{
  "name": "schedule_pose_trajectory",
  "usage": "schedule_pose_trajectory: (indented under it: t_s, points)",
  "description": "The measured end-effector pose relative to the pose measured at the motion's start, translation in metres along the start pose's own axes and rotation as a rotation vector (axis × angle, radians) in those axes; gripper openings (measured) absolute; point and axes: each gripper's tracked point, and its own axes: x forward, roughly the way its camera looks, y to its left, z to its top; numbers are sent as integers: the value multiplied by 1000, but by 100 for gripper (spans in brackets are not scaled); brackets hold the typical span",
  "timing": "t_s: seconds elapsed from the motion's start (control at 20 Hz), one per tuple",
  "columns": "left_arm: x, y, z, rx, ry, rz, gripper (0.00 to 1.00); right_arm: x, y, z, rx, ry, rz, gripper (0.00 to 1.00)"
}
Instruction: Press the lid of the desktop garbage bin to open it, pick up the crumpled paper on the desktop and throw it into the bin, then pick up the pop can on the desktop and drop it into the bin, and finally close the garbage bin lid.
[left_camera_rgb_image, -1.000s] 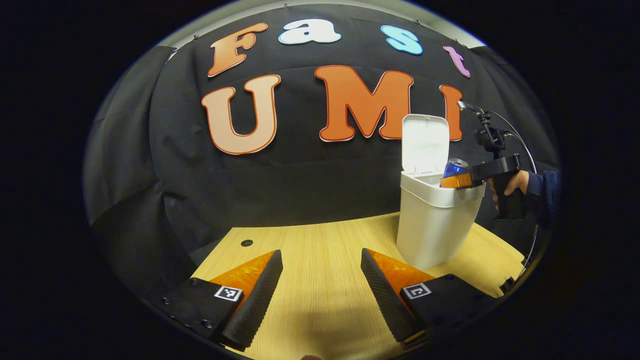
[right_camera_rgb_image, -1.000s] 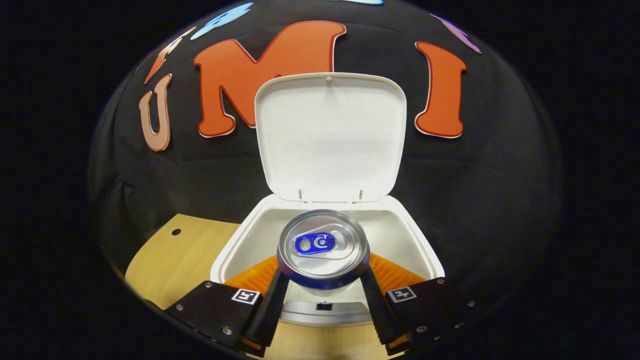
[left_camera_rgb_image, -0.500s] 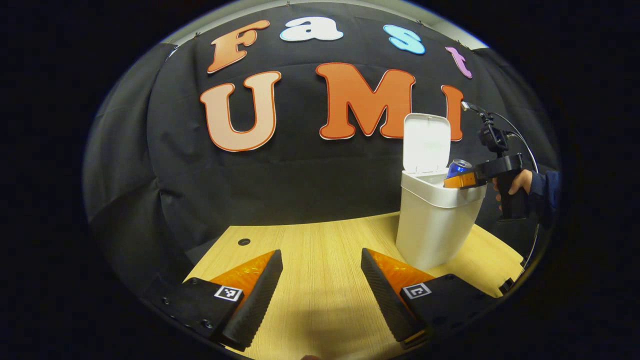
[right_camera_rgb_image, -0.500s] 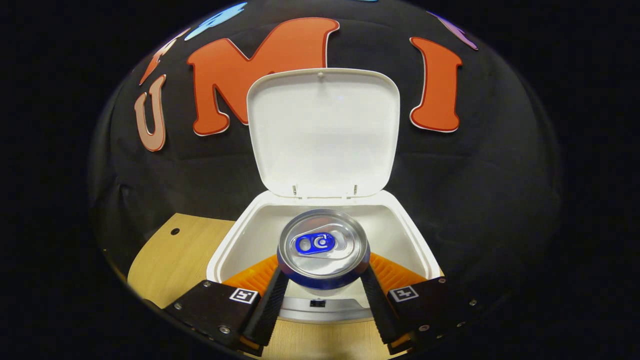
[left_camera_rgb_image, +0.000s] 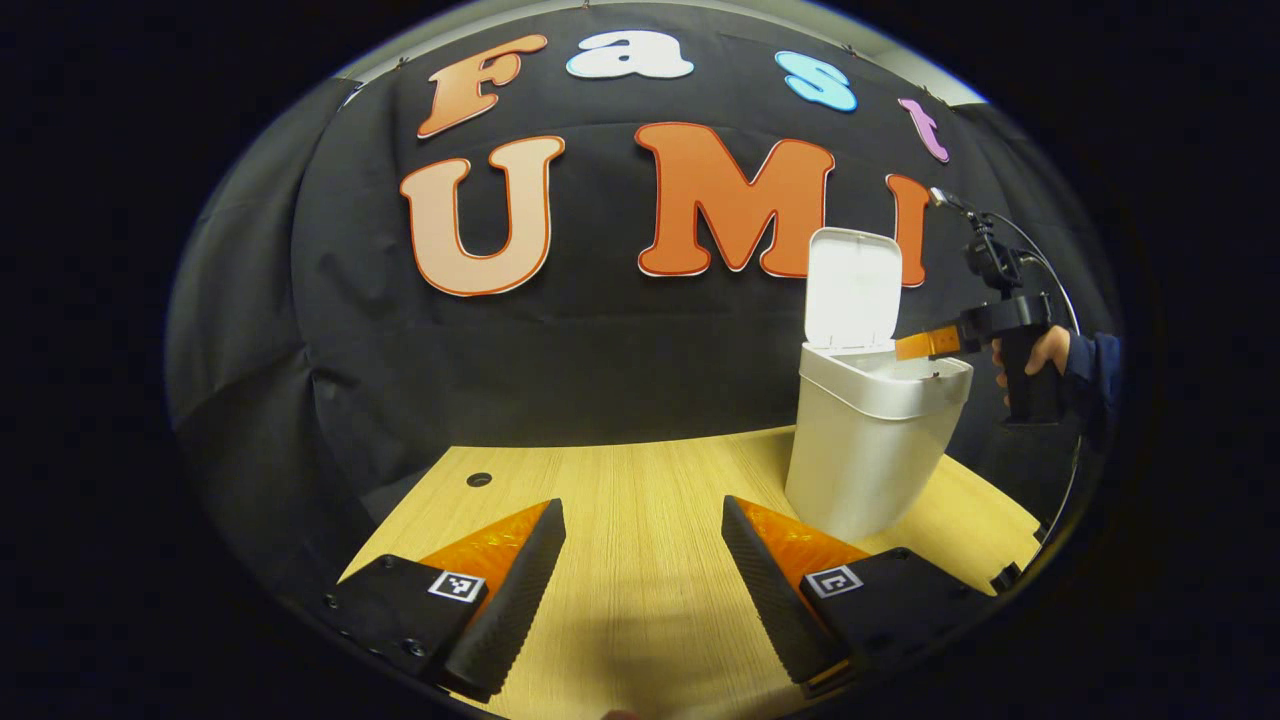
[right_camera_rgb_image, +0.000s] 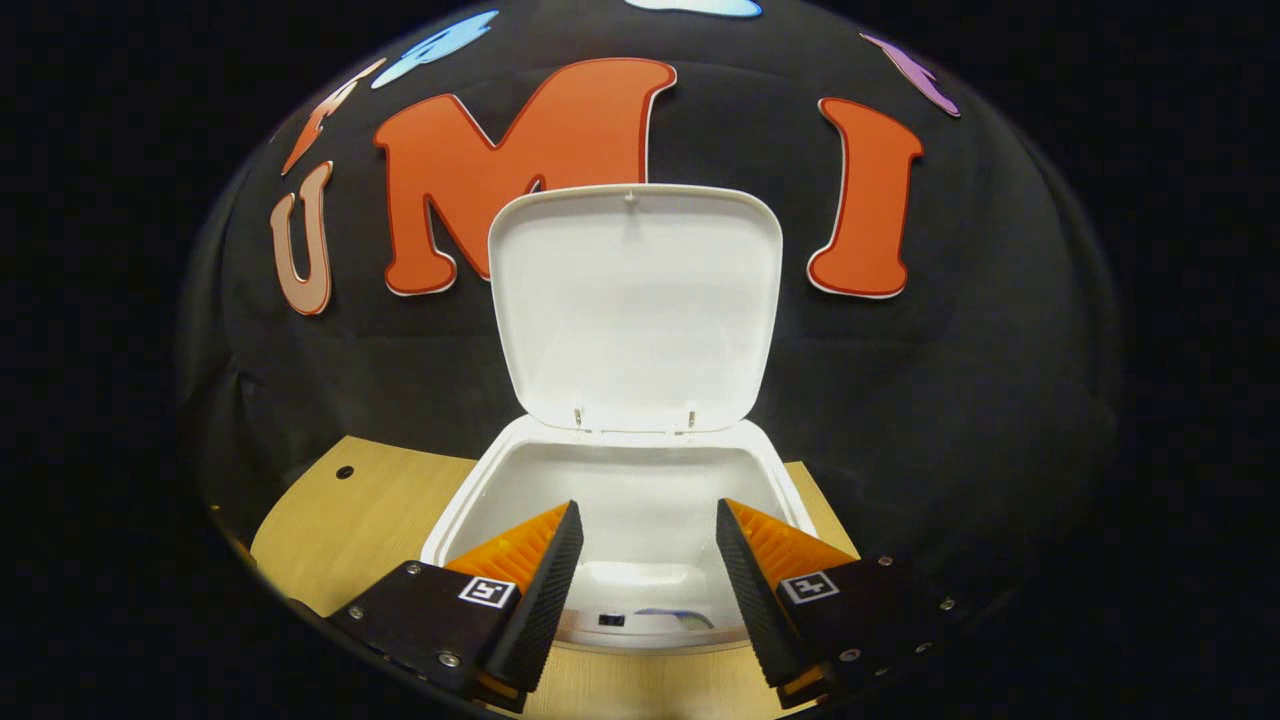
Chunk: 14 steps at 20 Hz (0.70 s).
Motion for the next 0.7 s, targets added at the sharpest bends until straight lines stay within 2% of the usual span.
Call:
schedule_pose_trajectory:
  t_s: [0.7]
  points:
    - [1,18,-6,-16,16,47,100,-15,-15,161,-63,-205,-24,81]
